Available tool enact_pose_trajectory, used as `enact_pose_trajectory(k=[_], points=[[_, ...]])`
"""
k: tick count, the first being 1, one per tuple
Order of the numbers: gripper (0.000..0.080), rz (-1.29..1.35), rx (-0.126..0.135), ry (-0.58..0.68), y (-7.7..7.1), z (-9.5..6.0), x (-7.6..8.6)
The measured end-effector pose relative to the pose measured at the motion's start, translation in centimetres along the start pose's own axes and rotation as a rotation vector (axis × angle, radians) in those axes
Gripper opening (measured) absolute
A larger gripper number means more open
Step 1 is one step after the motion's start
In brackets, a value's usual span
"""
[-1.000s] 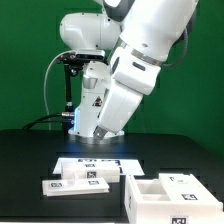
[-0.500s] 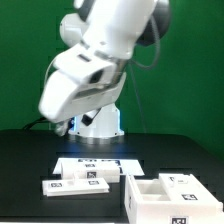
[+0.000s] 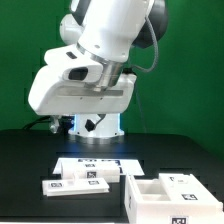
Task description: Assemble cabinet
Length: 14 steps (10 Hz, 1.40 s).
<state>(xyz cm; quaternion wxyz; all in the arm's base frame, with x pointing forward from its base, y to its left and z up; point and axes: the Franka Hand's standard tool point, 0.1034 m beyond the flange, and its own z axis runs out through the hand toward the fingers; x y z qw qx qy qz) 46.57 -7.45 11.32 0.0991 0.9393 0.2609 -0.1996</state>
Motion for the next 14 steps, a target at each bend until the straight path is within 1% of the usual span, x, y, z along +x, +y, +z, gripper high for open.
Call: enact_pose_trajectory(k=[2,3,4,6,7,8,9,10,11,12,13,14], points=[[0.0649,0.28,0.015,0.027,1.3,1.1,-0.1],[0.0649,0.316,0.016,0.031,1.2,1.2,0.1],[0.0649,0.34,0.028,0.038,0.9,1.0,0.4],[0.0649,0.385,0.029,0.037,0.7,1.0,0.5],[0.0649,0.328,0.022,0.056,0.8,1.2,0.9],[0.0649,0.249,0.017,0.091,0.6,1.8,1.6],[0.0649,0.221,0.016,0.101,0.4,2.2,2.1],[0.0649,0.185,0.021,0.099,0.2,2.8,2.5],[0.0649,0.139,0.018,0.118,0.1,3.4,3.3],[0.0649,0.123,0.019,0.13,-0.1,3.9,3.6],[0.0649,0.133,0.034,0.133,-0.1,4.3,3.7],[0.0649,0.14,0.041,0.133,-0.1,4.4,3.8]])
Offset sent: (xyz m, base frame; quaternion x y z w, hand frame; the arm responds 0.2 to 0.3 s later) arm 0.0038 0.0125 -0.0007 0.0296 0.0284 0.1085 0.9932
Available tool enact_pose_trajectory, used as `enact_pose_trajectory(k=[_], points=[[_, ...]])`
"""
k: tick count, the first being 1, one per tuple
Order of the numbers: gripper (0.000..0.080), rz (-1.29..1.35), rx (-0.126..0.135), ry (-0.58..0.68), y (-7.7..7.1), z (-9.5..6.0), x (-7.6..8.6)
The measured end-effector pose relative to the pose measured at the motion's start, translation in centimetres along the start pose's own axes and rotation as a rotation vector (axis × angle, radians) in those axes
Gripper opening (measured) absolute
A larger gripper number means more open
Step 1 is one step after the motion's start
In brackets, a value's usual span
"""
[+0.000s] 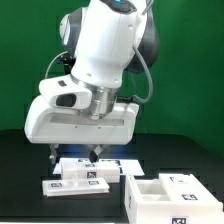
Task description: Assemble cabinet
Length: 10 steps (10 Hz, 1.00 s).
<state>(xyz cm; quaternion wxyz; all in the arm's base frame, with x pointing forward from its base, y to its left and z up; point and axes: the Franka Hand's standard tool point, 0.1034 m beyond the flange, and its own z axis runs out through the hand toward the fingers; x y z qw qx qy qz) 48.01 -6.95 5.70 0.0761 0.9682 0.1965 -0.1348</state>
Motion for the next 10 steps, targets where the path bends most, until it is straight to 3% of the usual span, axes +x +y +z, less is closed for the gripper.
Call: enact_pose_trajectory(k=[2,3,4,6,10], points=[[0.0649,-0.011,0.0,0.001,-0.1,0.0,0.1],[0.0649,0.03,0.028,0.002,-0.3,0.2,-0.1],[0.0649,0.154,0.113,0.006,0.0,0.9,-0.8],[0.0649,0.169,0.136,-0.007,-0.3,2.1,-0.9],[0.0649,0.159,0.135,0.002,-0.8,3.4,-0.5]])
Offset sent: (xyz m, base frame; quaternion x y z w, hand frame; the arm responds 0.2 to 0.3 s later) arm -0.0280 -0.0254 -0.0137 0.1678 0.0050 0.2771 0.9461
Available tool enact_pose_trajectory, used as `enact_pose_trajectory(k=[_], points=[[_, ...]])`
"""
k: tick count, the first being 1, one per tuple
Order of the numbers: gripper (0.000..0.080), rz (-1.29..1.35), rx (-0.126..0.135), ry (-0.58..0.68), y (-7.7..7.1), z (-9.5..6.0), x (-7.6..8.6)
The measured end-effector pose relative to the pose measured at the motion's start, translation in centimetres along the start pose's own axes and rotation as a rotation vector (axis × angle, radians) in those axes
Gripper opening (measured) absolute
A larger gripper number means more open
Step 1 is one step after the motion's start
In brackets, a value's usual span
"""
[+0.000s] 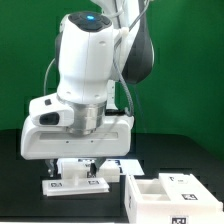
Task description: Assemble cabinet
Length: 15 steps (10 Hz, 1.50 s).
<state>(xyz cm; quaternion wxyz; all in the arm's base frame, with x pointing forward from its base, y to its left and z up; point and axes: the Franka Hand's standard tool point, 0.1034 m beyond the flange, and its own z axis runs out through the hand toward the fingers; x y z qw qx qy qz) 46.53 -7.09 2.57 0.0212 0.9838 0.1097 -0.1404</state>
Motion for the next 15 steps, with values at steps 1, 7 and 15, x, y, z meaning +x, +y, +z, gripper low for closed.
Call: enact_pose_trajectory(k=[1,7,15], points=[[0.0649,-0.003,-0.001,0.004,-0.1,0.3,0.1],[0.0177,-0.013,-0.001,-0.001,-0.3,0.7,0.2],[0.0061,-0.099,-0.003,-0.042,-1.6,-5.8,-0.8]])
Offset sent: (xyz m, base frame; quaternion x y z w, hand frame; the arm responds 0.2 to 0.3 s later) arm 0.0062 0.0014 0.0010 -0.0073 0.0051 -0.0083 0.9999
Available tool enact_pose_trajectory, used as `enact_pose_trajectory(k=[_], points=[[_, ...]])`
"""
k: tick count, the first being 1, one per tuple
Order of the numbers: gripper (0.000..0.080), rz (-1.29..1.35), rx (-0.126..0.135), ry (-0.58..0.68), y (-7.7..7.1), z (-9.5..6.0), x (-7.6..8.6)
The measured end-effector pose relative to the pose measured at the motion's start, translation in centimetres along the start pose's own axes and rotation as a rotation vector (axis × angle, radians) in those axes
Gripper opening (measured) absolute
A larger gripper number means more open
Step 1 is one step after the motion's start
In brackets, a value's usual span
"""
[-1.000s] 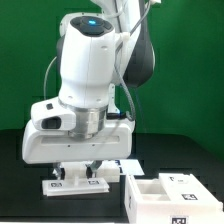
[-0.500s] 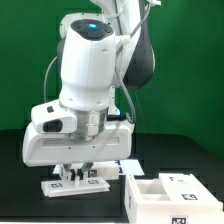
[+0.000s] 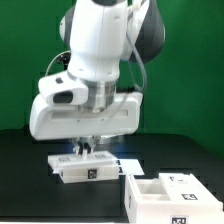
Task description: Assemble cabinet
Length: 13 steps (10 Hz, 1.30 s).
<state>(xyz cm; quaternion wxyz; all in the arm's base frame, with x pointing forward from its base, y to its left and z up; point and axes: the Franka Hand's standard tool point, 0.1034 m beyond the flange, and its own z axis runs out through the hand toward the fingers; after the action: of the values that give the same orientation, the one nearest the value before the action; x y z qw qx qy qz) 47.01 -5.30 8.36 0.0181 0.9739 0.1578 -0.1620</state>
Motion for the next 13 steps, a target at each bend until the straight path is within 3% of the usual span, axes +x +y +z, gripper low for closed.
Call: enact_pose_trajectory(k=[3,6,9,13], points=[[0.0062,0.046,0.0,0.004,-0.1,0.4,0.2],[0.0062,0.25,0.01,0.005,-0.5,0.5,0.3],[0.0062,0.646,0.048,0.018,-2.9,-0.7,1.0],[0.0062,0.873,0.063,0.014,-3.7,-0.8,1.3]])
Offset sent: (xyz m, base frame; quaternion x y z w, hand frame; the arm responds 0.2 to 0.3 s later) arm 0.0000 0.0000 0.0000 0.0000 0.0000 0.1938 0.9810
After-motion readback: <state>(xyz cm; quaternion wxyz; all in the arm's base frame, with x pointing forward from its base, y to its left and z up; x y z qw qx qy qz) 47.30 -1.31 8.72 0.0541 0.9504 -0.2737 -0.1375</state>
